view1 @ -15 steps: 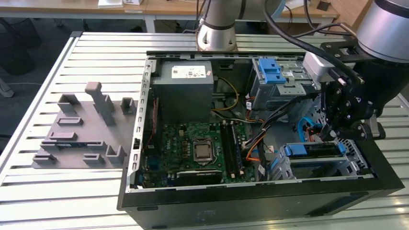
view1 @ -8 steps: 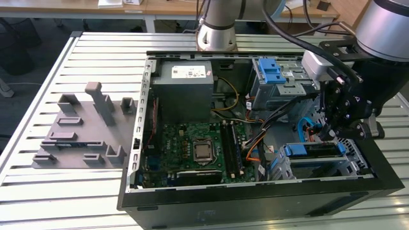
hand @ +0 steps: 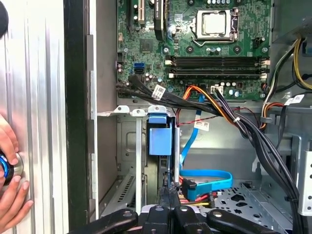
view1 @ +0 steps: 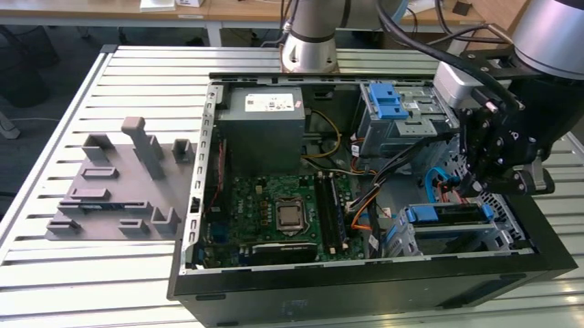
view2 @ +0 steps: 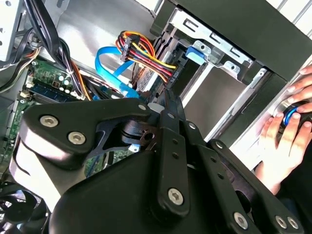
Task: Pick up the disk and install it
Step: 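Insert the second disk wire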
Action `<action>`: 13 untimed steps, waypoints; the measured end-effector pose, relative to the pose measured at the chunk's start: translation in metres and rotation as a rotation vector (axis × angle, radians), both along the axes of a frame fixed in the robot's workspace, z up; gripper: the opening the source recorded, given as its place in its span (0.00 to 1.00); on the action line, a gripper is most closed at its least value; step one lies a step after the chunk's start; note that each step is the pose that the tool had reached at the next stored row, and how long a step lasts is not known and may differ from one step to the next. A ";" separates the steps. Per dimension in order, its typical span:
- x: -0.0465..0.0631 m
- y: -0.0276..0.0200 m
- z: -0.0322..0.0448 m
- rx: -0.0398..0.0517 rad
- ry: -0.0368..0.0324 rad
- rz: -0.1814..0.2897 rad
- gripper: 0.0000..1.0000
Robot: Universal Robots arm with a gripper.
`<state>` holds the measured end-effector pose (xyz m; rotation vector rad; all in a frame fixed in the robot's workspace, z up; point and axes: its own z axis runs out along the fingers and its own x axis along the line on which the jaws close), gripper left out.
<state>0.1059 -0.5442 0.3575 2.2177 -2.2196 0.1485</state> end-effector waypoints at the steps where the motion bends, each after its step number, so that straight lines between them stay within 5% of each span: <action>1: 0.000 0.0000 0.0006 0.0001 0.0001 0.000 0.11; 13: -0.009 0.0000 0.0043 0.0018 0.0030 0.000 0.11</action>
